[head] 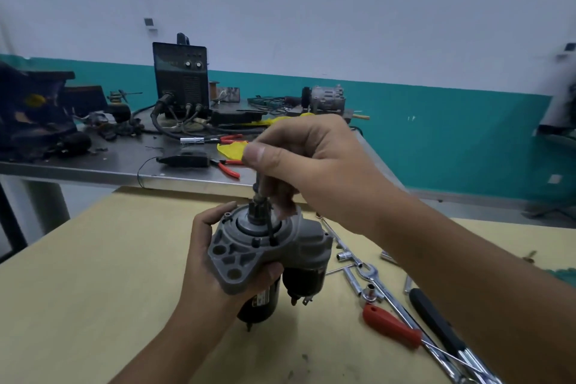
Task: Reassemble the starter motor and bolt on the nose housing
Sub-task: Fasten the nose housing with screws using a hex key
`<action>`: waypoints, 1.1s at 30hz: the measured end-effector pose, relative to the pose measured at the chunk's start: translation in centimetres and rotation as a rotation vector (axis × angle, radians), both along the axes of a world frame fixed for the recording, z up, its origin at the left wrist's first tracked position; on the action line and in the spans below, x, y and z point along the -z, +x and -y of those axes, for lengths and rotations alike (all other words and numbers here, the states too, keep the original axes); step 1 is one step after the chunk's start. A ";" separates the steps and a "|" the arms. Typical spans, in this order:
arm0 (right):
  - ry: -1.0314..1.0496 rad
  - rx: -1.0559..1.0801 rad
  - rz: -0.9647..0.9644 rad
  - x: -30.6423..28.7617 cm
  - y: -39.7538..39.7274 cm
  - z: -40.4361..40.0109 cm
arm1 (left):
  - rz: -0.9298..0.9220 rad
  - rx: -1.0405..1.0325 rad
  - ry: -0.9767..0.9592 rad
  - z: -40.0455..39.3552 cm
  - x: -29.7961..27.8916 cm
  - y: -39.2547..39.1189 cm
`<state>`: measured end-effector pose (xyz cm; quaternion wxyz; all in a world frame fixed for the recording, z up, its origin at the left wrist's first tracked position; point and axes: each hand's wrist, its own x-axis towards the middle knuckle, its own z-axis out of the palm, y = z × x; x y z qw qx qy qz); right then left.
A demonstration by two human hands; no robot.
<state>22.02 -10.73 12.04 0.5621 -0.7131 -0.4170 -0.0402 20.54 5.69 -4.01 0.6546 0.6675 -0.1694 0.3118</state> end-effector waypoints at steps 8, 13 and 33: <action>0.096 -0.324 -0.401 0.6 2.7 1.3 | 0.049 -0.005 -0.003 -0.1 0.1 0.0; 0.135 -0.457 -0.464 0.8 3.3 1.5 | 0.032 0.027 -0.030 -0.3 0.4 0.2; -0.023 0.310 -0.150 -0.1 0.3 -0.5 | 0.079 -0.073 0.033 1.1 0.3 0.0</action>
